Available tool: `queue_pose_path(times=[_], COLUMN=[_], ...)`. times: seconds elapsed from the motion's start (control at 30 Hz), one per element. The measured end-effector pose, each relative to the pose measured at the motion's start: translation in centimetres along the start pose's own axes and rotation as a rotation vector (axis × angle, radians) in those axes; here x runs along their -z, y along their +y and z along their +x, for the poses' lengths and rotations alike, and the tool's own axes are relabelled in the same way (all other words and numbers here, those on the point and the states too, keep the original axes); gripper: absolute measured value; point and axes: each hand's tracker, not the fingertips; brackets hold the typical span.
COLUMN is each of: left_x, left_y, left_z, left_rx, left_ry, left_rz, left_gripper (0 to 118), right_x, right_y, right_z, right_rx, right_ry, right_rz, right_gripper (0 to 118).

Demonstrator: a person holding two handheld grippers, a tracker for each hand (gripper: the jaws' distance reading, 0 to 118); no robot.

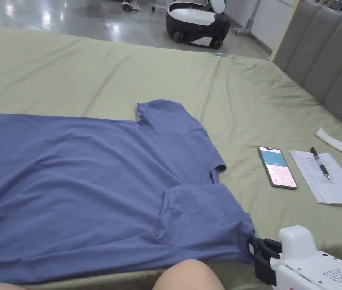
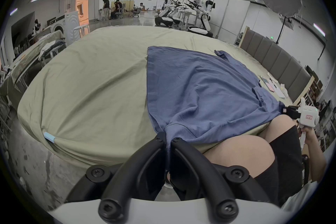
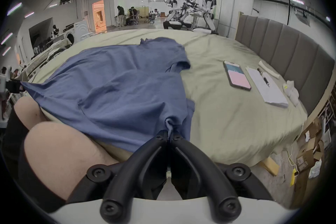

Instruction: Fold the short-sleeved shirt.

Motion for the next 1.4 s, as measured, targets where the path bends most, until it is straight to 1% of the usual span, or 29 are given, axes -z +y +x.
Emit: queue_pose_path(times=[0.1,0.2,0.27,0.33,0.43,0.5,0.57,0.63,0.7,0.77,0.8,0.83,0.87,0.9,0.93,1.0,1.03,1.13,1.17,1.2,1.23,1.27,1.3,1.33,1.37,1.4], left_x=[-0.2,0.4,1.3,2.9,6.0,8.6,11.2,13.6,15.1,15.8,15.8,15.5,14.8,13.7,12.8,9.7,7.6,2.0,0.8,-0.2,-1.1,-1.5,-2.1,-2.1,-1.9,-1.6], left_y=[1.3,4.0,6.2,8.7,11.7,12.9,13.5,13.5,13.3,13.2,13.1,13.0,13.0,12.9,12.2,11.7,11.1,8.5,7.6,6.8,5.6,4.8,4.0,3.3,2.9,2.7], left_z=[-0.3,-1.6,-2.6,-3.6,-4.8,-5.3,-5.6,-6.0,-6.0,-5.4,-5.1,-4.8,-4.5,-4.2,-5.7,-5.0,-4.1,-1.7,-1.1,-1.4,-0.7,-0.2,0.1,0.3,0.5,0.6], left_rx=[-0.047,-0.071,-0.108,-0.164,-0.21,-0.251,-0.245,-0.263,-0.272,-0.233,-0.205,-0.185,-0.158,-0.132,-0.11,-0.059,-0.024,0.059,0.071,0.08,0.069,0.056,0.028,0.002,-0.011,-0.026], left_ry=[-0.033,-0.042,-0.058,-0.056,-0.062,-0.061,-0.027,-0.003,0.004,0.028,0.051,0.069,0.086,0.12,0.135,0.15,0.16,0.183,0.174,0.167,0.165,0.173,0.181,0.124,0.088,0.07], left_rz=[0.011,0.014,0.023,0.019,-0.021,-0.066,-0.113,-0.166,-0.195,-0.201,-0.198,-0.179,-0.149,-0.104,-0.047,0.017,0.052,0.176,0.199,0.213,0.203,0.212,0.238,0.227,0.196,0.181], left_gripper=[1,1,1,1,1,1,1,1,1,2,18,42,70,95,101,101,101,100,91,58,22,0,0,0,0,0], right_x=[-1.4,-1.2,-0.1,1.8,6.0,9.3,12.1,15.1,16.7,15.9,16.0,15.8,15.5,14.9,14.0,11.3,9.6,4.1,2.8,1.2,-0.6,-1.8,-2.6,-3.3,-3.5,-4.0], right_y=[2.6,6.5,9.6,12.4,15.4,16.5,17.0,16.6,16.3,16.1,15.8,15.4,15.2,15.0,14.8,14.0,13.7,11.8,11.2,10.2,9.4,8.7,7.6,6.7,6.1,6.2], right_z=[0.5,1.4,1.6,2.3,2.6,3.0,3.1,3.6,3.4,2.5,2.6,2.8,2.9,3.2,3.9,5.1,5.3,4.7,4.3,3.5,2.1,0.8,0.0,-0.6,-1.1,-2.4], right_rx=[0.023,0.008,-0.015,-0.021,-0.046,-0.059,-0.041,-0.019,-0.015,-0.037,-0.034,-0.023,-0.008,0.011,0.046,0.084,0.102,0.099,0.088,0.066,0.05,0.038,0.027,0.02,0.003,-0.008], right_ry=[0.004,0.02,0.014,0.013,-0.016,-0.037,-0.045,-0.073,-0.075,-0.089,-0.087,-0.09,-0.118,-0.187,-0.206,-0.178,-0.166,-0.136,-0.108,-0.075,-0.065,-0.068,-0.07,-0.048,0.006,0.006], right_rz=[0.064,0.094,0.091,0.078,0.012,-0.034,-0.097,-0.12,-0.141,-0.164,-0.164,-0.169,-0.179,-0.185,-0.156,-0.026,0.009,0.106,0.132,0.155,0.182,0.187,0.193,0.198,0.184,0.174], right_gripper=[3,3,3,3,3,3,3,3,3,3,18,43,83,114,117,115,114,112,106,82,43,3,0,0,0,0])
